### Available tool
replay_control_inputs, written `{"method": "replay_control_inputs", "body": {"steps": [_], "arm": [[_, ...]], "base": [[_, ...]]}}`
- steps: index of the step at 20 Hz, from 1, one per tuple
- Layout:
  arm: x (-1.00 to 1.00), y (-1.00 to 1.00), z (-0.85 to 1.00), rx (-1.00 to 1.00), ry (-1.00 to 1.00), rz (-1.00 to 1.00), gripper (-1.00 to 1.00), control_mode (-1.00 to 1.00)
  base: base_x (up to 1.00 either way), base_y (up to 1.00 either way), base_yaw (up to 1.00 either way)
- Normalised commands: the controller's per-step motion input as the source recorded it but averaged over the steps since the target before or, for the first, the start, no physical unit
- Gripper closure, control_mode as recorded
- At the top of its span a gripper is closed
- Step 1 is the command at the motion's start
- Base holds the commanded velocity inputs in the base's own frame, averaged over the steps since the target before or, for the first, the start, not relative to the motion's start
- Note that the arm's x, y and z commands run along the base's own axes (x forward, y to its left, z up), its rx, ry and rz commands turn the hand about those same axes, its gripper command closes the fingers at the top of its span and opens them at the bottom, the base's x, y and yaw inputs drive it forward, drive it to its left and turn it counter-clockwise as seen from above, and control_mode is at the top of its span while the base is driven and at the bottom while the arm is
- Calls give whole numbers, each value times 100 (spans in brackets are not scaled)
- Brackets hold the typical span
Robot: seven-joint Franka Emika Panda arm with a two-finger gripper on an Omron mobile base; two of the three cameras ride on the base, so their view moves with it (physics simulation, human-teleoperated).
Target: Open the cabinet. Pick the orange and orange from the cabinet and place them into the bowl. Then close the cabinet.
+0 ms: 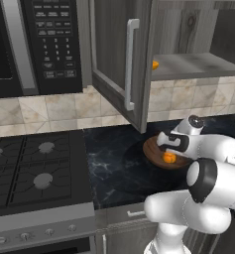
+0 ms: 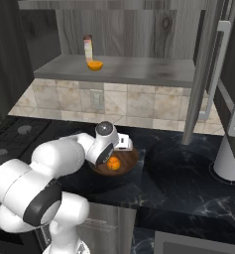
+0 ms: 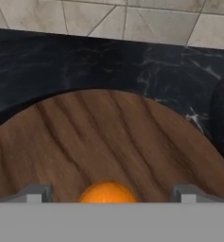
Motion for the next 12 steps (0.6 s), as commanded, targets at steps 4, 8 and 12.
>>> {"method": "replay_control_inputs", "body": {"steps": [4,8,12], "arm": [[-3,0,49,2,0,0,-100,-100],[-20,0,61,2,0,0,-100,-100],[-30,0,60,2,0,0,-100,-100]], "base": [[0,0,0],[0,0,0],[0,0,0]]}}
